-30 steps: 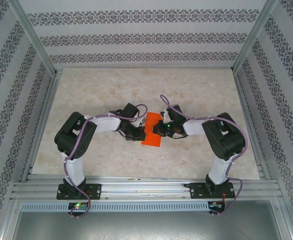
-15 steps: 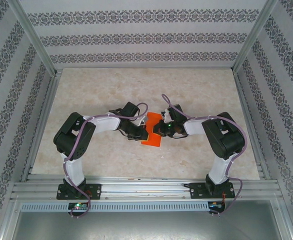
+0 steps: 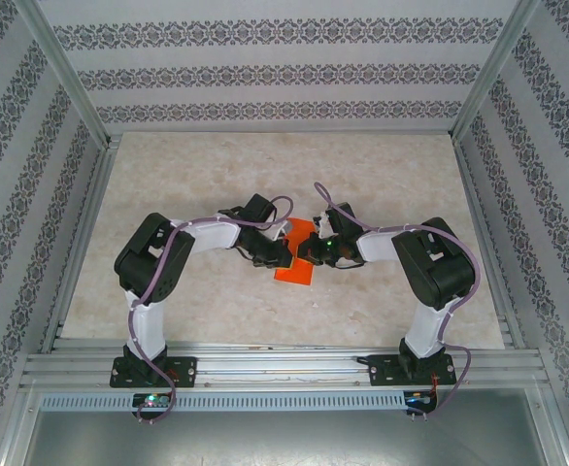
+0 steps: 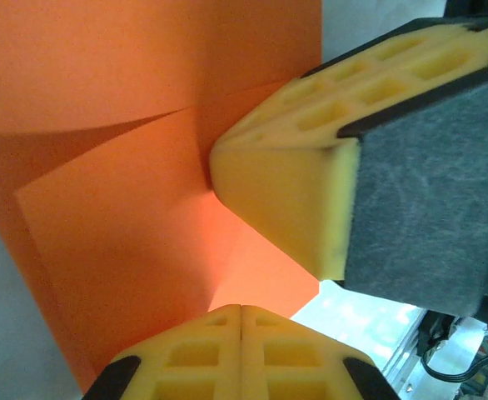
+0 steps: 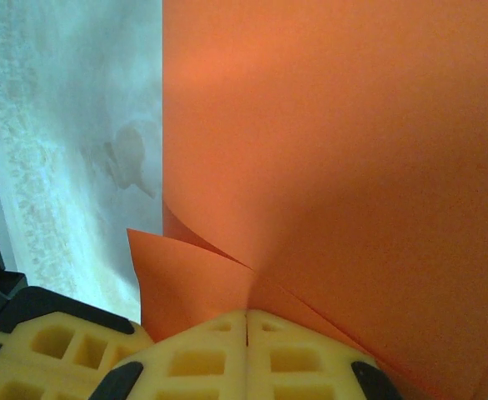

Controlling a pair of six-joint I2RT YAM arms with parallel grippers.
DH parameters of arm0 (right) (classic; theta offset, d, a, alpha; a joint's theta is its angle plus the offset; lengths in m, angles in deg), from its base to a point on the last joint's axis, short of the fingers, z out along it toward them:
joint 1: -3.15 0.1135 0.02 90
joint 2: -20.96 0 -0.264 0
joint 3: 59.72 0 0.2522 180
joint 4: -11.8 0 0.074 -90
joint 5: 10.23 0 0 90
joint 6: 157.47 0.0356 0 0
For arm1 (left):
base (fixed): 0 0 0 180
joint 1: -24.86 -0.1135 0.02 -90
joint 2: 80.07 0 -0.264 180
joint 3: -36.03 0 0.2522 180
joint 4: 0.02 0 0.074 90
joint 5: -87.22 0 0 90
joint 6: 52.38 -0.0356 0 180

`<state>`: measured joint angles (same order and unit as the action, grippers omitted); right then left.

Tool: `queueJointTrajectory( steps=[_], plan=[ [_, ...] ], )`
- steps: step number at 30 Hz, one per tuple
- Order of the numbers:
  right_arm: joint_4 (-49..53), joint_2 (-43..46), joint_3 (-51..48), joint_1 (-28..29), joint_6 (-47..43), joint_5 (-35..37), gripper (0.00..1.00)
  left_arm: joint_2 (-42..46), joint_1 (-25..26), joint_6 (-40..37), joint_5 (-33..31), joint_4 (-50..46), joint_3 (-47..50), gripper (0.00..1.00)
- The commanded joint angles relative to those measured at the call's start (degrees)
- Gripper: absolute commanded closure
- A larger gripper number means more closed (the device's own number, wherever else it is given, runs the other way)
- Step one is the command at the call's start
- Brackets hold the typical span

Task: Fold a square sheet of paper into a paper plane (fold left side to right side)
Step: Fold the triangle a second time at the center of the table.

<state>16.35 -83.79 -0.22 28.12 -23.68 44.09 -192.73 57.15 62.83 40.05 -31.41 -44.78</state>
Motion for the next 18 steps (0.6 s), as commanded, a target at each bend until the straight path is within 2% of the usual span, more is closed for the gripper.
queueJointTrajectory(
  steps=[1,7,18],
  plan=[
    [5.6,-2.7,-1.5,-0.2,-0.5,3.6,1.0,-0.9,0.8,-3.1,-1.5,-2.3,-1.5,1.0],
    [6.7,-3.1,-1.4,-0.3,-1.2,4.5,1.0,-1.6,0.8,-6.8,-4.9,-5.4,-2.0,1.0],
    [8.9,-3.6,-1.1,-0.5,-2.3,5.6,1.0,-1.4,0.8,-11.6,-7.6,-9.2,-0.2,1.0]
  ],
)
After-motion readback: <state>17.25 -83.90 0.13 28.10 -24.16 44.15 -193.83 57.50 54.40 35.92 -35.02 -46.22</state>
